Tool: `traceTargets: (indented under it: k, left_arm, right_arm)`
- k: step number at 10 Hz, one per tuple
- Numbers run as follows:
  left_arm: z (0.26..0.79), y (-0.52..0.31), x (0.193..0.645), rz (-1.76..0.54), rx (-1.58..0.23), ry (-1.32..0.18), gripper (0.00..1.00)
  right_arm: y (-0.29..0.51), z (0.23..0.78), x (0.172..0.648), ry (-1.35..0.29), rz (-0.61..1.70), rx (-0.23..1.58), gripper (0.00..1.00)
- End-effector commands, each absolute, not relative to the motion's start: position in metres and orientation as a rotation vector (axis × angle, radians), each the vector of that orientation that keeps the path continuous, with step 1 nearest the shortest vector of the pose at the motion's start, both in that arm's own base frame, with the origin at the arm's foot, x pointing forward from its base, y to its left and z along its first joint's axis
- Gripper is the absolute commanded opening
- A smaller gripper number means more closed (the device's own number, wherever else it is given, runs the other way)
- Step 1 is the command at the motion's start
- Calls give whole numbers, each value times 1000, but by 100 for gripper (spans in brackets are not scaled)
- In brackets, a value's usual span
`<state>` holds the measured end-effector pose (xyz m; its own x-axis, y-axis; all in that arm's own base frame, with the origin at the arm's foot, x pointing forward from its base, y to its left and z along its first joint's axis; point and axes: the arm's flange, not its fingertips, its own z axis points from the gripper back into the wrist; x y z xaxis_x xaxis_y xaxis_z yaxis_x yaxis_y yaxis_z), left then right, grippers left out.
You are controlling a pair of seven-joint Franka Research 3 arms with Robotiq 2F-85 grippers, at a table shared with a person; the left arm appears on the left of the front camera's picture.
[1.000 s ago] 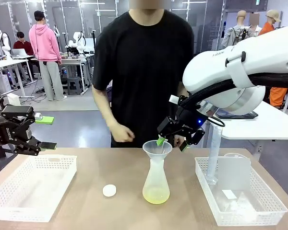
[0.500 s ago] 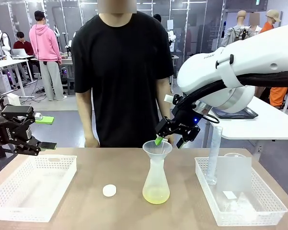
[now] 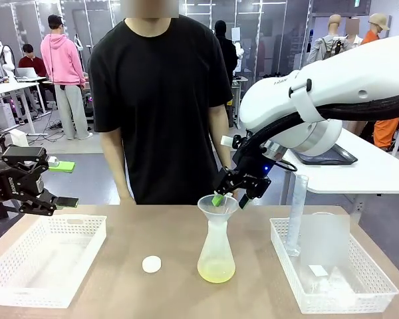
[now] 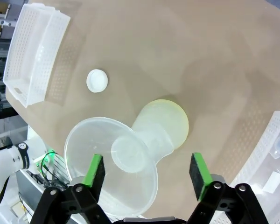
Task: Prepare the solutions needed for the experiment.
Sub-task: Once the solution is in the Big flask , pick up the Plastic Funnel and place it back into the right Organizing basket.
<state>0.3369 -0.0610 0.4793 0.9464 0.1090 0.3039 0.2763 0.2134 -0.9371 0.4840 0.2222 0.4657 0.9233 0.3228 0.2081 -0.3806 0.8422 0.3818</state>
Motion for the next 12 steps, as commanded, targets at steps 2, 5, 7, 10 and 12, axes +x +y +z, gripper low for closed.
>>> traceTargets:
  k: [2, 5, 7, 10, 12]
  left_arm:
    - [481, -63, 338, -116, -1387, -341, 100]
    - [481, -63, 338, -116, -1387, -341, 100]
    - [481, -63, 338, -116, -1387, -341, 100]
    - [481, -63, 338, -116, -1387, -341, 100]
    - [481, -63, 338, -116, -1387, -341, 100]
  right_arm:
    - [208, 477, 489, -116, 416, 406, 60]
    - [194, 479, 485, -83, 426, 418, 30]
    - [191, 481, 482, -62, 424, 419, 12]
    - [186, 483, 484, -49, 419, 429, 0]
    - [231, 455, 494, -51, 397, 412, 8]
